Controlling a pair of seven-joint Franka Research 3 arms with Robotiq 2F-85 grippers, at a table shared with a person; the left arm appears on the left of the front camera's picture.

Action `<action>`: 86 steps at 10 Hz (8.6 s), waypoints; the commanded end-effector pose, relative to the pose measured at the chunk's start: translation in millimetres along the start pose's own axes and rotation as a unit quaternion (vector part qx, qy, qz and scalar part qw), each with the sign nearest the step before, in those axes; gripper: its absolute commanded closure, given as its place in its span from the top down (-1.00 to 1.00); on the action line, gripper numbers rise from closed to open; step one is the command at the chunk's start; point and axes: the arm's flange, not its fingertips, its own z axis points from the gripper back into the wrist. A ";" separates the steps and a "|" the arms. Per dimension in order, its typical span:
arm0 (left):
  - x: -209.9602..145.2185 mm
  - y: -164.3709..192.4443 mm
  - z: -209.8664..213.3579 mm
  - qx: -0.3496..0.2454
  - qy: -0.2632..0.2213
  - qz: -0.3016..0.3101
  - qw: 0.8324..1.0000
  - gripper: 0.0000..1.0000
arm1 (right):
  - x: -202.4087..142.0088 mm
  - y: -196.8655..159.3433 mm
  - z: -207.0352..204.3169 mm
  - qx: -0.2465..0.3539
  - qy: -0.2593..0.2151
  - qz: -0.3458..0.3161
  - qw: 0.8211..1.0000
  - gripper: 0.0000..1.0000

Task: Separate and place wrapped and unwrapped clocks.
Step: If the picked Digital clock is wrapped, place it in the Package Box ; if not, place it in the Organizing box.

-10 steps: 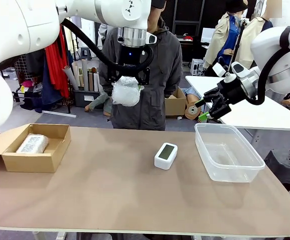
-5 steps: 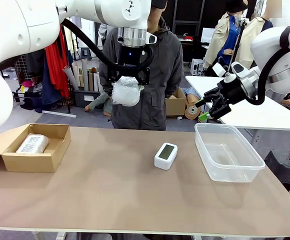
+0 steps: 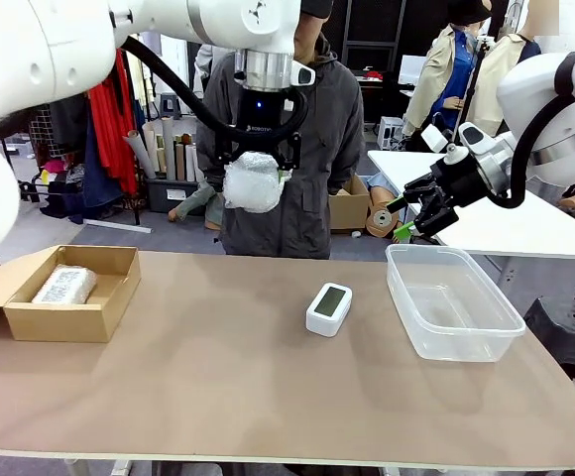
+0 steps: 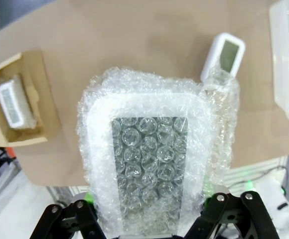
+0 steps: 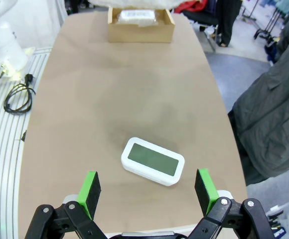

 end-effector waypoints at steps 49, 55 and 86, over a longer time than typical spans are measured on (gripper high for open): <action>-23.6 364.1 -224.3 -0.051 -0.084 0.117 0.988 -1.00 | 0.7 0.5 1.5 -0.004 0.002 0.004 1.000 1.00; -7.9 377.6 -259.3 -0.082 -0.074 0.087 0.990 -1.00 | 0.7 0.5 1.5 -0.004 0.002 0.004 1.000 1.00; 11.7 352.5 -234.3 -0.027 -0.106 0.064 0.992 1.00 | 0.7 0.5 1.5 -0.004 0.002 0.004 1.000 1.00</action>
